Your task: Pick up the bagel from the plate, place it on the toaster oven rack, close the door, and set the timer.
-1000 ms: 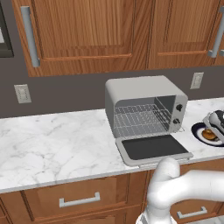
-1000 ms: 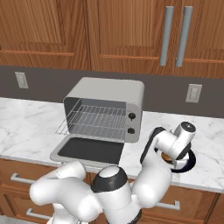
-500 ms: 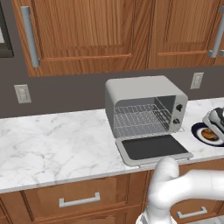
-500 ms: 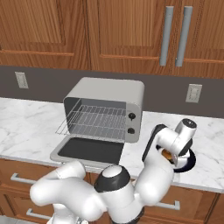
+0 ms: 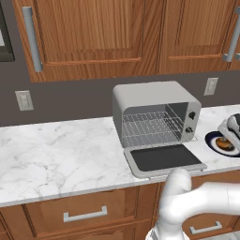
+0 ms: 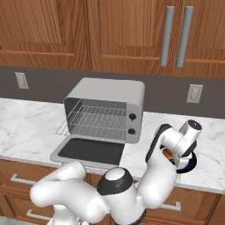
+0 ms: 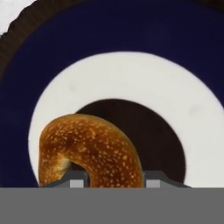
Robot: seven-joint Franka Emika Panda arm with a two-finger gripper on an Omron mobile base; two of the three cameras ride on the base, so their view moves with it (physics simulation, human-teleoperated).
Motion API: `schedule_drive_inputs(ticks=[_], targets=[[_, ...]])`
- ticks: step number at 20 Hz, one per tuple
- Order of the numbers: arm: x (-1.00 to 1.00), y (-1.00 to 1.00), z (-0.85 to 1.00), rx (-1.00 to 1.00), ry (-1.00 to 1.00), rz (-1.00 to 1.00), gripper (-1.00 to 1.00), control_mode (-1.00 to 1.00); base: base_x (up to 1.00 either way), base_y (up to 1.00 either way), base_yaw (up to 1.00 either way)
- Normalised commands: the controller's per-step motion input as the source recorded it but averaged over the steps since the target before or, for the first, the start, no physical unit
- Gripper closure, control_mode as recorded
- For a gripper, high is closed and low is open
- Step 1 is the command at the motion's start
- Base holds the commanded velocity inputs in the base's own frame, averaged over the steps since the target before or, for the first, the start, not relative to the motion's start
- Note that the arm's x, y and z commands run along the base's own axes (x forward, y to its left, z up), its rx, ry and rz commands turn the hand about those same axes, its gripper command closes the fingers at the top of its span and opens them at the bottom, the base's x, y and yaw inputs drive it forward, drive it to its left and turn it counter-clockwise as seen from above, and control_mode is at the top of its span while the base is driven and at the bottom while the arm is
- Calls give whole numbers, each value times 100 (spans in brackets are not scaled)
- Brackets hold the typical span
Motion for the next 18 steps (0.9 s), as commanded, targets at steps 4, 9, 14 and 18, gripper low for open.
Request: schedule_drive_inputs(ticks=[4,9,14,18], targets=[[-15,0,43,4,-9,0,100,-100,0,0,0],[-39,0,69,1,-13,0,100,-100,0,0,0],[-63,7,51,0,-10,0,100,-100,0,0,0],[-71,32,38,0,-12,0,100,-100,0,0,0]])
